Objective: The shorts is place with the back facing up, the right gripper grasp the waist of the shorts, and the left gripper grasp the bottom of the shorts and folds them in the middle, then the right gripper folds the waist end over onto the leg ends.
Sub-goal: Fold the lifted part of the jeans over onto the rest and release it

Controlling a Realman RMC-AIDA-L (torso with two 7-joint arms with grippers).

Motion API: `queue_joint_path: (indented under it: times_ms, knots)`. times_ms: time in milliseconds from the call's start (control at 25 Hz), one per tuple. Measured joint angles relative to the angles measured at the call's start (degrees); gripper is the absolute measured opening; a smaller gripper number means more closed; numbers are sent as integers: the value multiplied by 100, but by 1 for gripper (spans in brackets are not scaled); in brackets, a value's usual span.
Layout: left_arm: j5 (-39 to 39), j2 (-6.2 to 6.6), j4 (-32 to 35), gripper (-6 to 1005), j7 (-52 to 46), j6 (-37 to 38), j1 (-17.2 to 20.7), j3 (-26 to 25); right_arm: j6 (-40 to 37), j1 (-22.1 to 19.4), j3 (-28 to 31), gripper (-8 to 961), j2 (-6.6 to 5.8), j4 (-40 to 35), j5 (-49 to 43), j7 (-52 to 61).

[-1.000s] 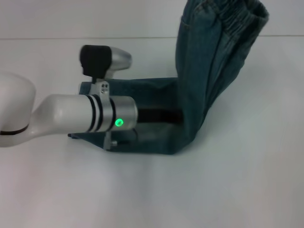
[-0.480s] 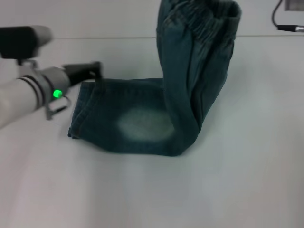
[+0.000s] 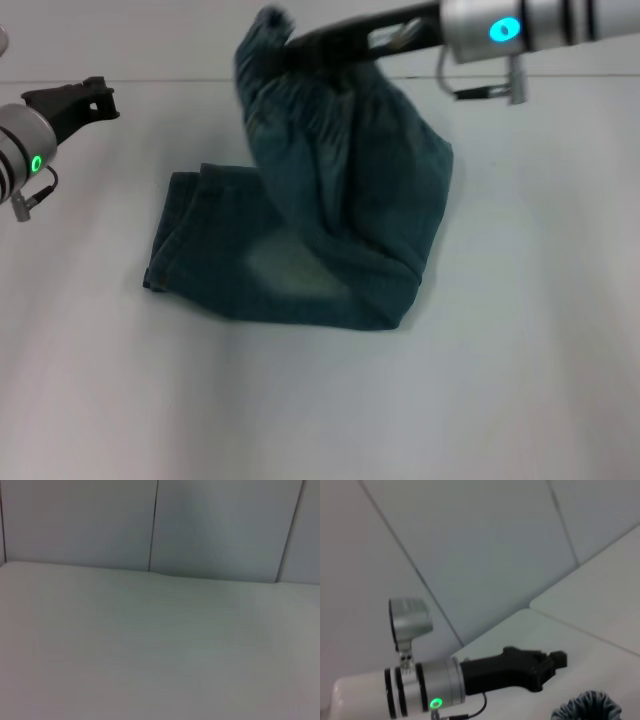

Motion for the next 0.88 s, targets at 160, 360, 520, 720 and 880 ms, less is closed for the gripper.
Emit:
queue_joint_path:
  times_ms: [160,360,520,720,880]
  knots:
    - [1,-1,56,26,95,-119,4,-4,350,375,-485,104,101,366,-43,-122]
    - [-2,-17,199,29,97,-156,37,12,770,677,-1109,104,188,589,-136,-149]
    - [-15,-28,264,32,99,-159,47,70,1119,855,-1541,104,194,799,-144,-153]
    - [-20,-29,268,36,98,-162,28,162,1537,871,-1998,128,200,816,-157,-87]
    - [-11,-27,247,39,94,-164,-10,251,1642,840,-2024,219,186,785,-324,-128]
